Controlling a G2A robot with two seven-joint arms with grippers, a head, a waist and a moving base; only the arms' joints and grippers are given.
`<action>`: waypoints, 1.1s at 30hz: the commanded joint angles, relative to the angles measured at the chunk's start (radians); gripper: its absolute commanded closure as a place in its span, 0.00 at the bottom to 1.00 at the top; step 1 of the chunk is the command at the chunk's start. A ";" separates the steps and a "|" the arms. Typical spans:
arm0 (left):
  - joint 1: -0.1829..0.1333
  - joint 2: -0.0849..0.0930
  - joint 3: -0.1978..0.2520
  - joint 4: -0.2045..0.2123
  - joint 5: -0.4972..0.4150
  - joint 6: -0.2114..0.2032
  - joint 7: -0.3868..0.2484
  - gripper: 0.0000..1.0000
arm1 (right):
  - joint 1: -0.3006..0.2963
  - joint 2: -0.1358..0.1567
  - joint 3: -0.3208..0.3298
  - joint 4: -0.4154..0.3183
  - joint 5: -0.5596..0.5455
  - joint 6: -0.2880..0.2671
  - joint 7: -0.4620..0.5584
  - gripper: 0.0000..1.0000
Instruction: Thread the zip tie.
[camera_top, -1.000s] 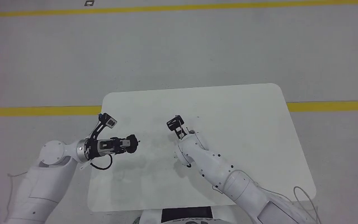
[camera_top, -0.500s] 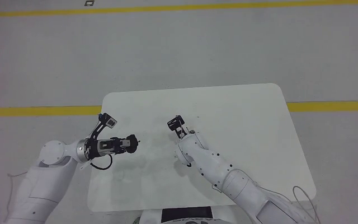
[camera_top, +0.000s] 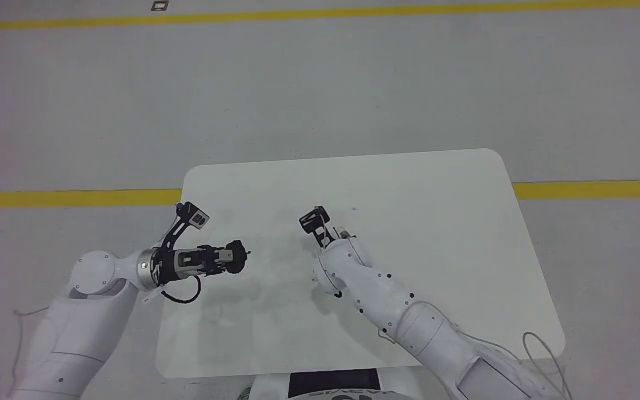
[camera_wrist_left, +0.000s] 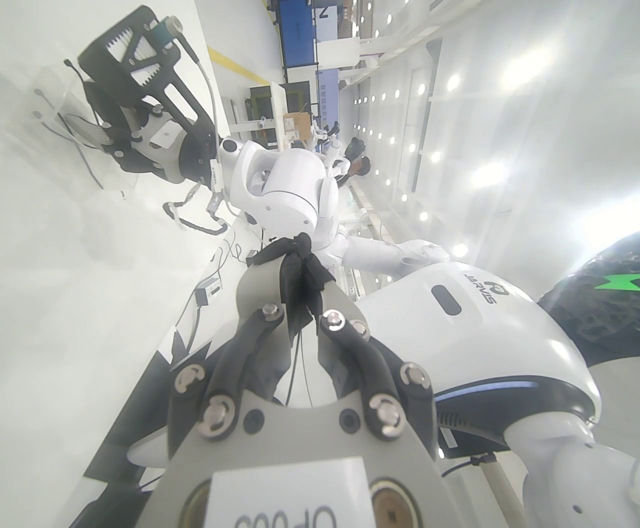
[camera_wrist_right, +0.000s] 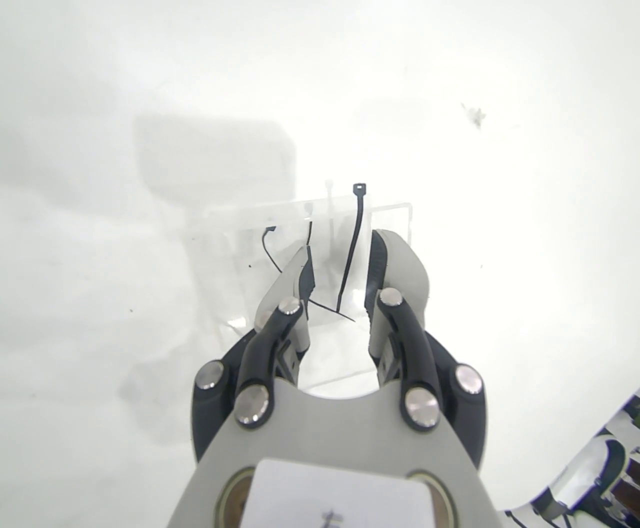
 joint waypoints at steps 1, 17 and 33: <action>0.000 0.000 0.000 0.000 0.000 0.000 0.000 1.00 | 0.000 -0.002 0.001 0.007 0.000 0.000 -0.002 0.84; 0.000 0.000 0.000 0.000 0.000 0.000 0.000 1.00 | -0.018 0.005 0.042 -0.088 0.000 0.000 0.017 1.00; 0.000 0.000 0.000 0.000 0.000 0.000 0.000 1.00 | -0.125 0.037 0.157 -0.285 0.060 -0.065 0.005 1.00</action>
